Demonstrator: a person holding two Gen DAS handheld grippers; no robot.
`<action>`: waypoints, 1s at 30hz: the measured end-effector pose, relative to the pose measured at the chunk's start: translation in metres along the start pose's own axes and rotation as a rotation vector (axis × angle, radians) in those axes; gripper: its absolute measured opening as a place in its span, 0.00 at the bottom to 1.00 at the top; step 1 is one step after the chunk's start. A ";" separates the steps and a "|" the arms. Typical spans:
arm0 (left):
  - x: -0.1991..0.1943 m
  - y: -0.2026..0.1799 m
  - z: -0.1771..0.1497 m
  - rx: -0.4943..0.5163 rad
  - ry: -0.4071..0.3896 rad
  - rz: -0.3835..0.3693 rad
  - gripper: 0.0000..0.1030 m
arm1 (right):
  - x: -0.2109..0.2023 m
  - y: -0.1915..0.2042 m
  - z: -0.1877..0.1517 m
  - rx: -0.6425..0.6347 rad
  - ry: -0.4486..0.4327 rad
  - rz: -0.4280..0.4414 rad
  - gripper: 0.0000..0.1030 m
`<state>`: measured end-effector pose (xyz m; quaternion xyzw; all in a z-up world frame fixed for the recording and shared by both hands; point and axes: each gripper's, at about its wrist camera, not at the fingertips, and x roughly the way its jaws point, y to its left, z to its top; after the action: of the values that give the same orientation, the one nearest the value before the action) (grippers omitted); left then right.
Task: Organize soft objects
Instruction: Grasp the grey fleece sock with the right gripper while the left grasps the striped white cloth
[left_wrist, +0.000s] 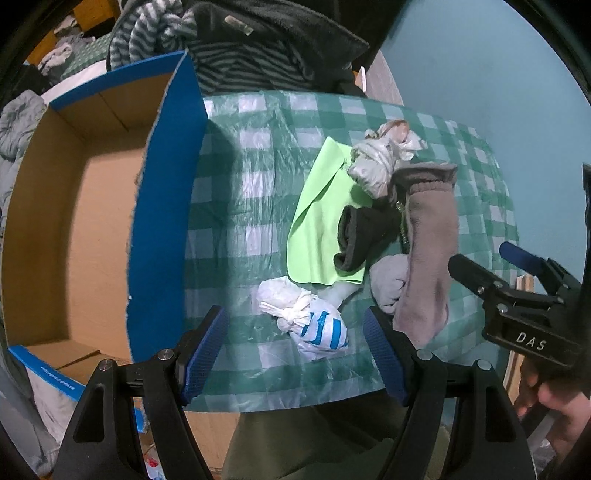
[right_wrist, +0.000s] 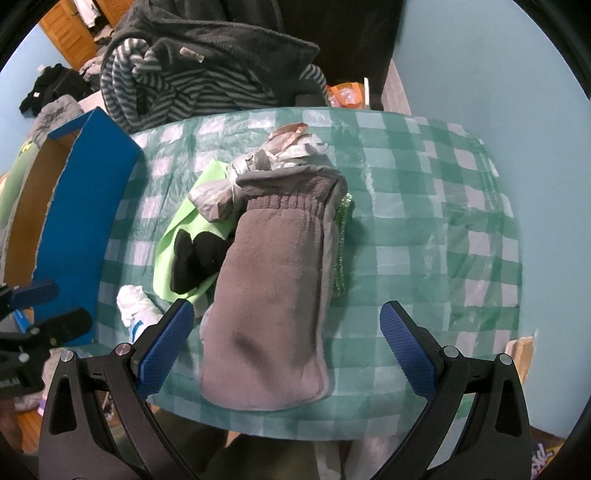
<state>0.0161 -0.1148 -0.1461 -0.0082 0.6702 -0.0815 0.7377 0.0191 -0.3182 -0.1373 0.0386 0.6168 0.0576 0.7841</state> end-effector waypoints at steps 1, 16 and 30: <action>0.002 0.000 -0.001 0.001 0.002 0.005 0.75 | 0.004 0.000 0.002 -0.001 0.007 0.001 0.98; 0.023 0.036 -0.006 -0.096 0.029 0.052 0.75 | 0.036 0.007 0.015 -0.021 0.039 -0.035 0.98; 0.045 0.018 -0.003 -0.135 0.108 -0.059 0.75 | 0.057 0.008 0.018 -0.047 0.075 -0.026 0.56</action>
<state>0.0195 -0.1026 -0.1933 -0.0732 0.7123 -0.0580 0.6957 0.0499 -0.3017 -0.1872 0.0100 0.6446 0.0635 0.7618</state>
